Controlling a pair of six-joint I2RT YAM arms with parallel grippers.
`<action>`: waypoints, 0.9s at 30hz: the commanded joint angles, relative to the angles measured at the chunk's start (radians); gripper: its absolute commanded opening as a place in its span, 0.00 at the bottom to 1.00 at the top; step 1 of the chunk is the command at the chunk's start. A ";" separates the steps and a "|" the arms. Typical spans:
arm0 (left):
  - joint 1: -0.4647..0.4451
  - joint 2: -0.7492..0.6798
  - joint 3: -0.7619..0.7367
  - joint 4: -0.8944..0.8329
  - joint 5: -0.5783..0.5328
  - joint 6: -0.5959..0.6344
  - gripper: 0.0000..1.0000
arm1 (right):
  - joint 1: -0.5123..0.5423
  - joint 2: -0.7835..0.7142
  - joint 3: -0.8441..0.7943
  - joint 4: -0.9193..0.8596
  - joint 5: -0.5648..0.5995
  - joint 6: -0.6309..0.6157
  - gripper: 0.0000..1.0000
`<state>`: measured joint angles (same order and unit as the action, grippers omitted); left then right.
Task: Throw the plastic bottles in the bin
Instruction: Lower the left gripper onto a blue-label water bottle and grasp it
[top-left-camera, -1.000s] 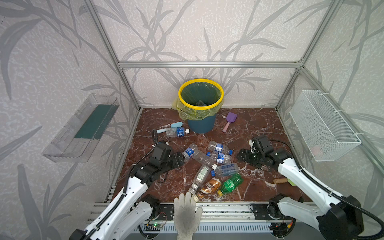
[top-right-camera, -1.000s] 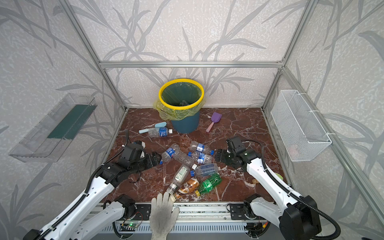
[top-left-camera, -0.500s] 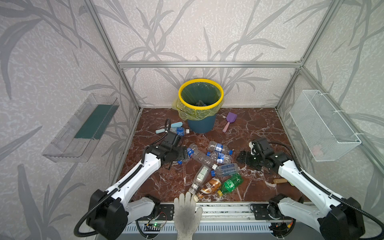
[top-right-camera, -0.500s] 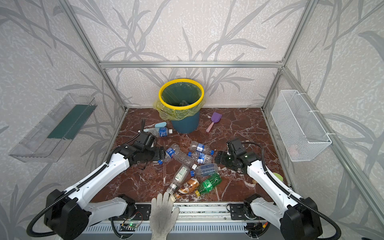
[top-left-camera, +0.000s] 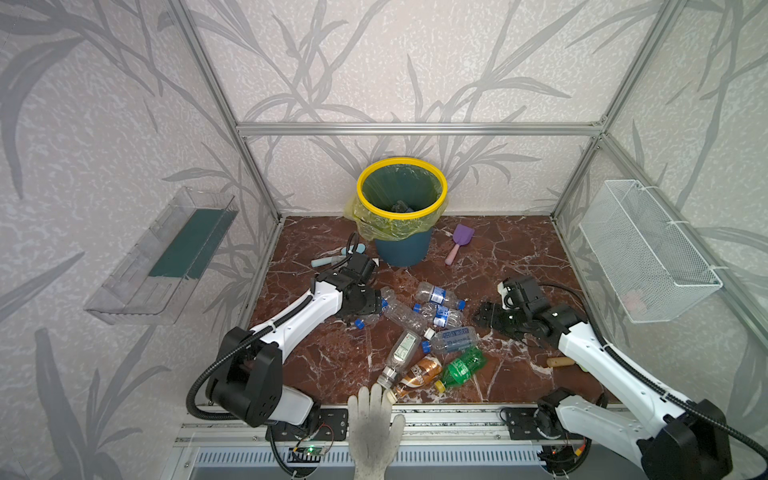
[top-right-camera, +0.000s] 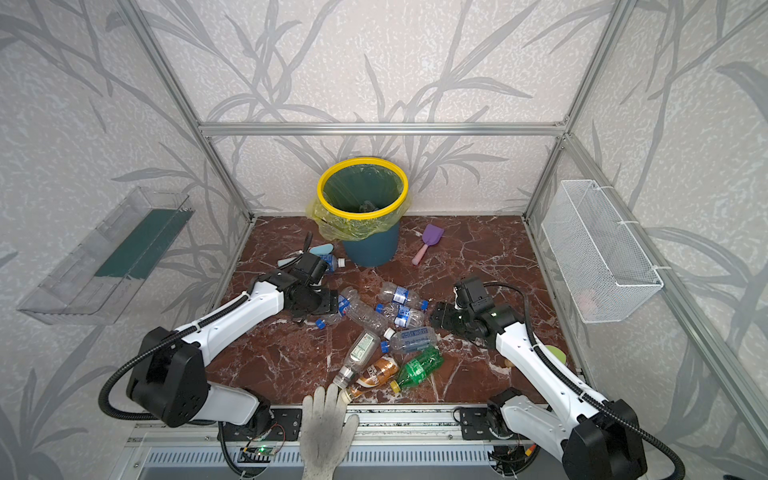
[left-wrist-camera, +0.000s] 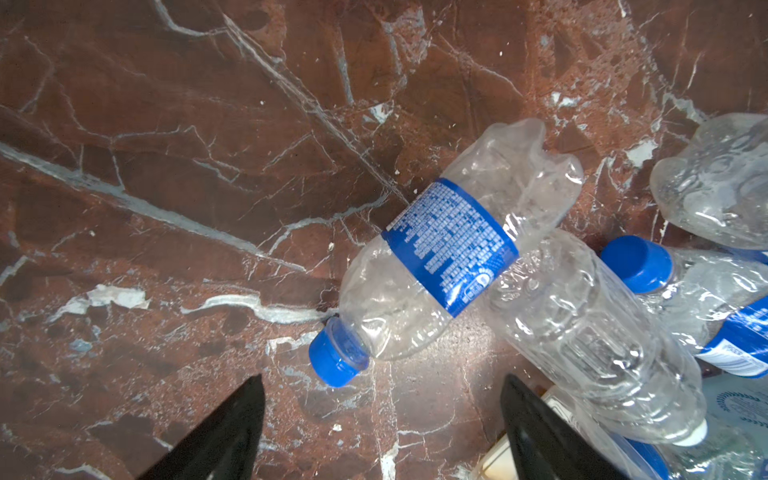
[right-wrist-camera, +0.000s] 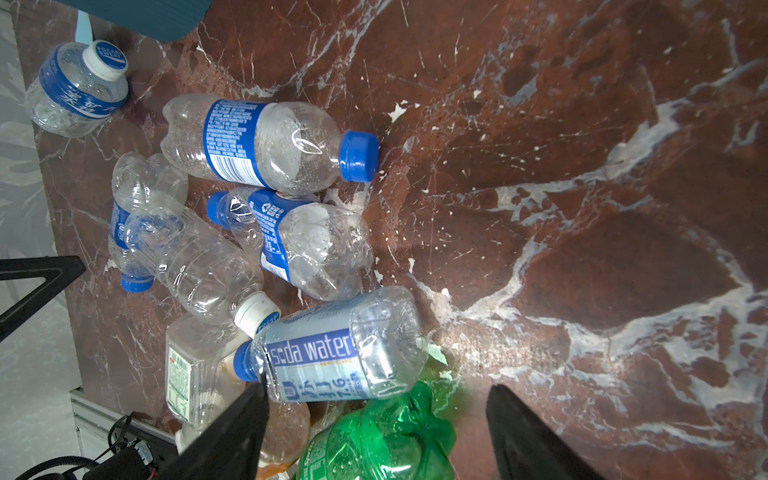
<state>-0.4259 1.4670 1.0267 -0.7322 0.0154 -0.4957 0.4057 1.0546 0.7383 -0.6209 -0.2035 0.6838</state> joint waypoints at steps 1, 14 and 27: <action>0.000 0.029 0.035 0.010 -0.026 0.036 0.88 | -0.001 -0.012 0.004 -0.002 0.001 -0.018 0.83; -0.012 0.196 0.115 0.046 -0.011 0.055 0.85 | -0.003 -0.005 0.013 -0.006 0.019 -0.034 0.83; -0.024 0.298 0.134 0.054 -0.021 0.048 0.70 | -0.008 -0.001 -0.008 0.005 0.017 -0.038 0.82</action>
<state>-0.4450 1.7573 1.1461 -0.6682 0.0185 -0.4549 0.4004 1.0550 0.7372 -0.6205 -0.1917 0.6598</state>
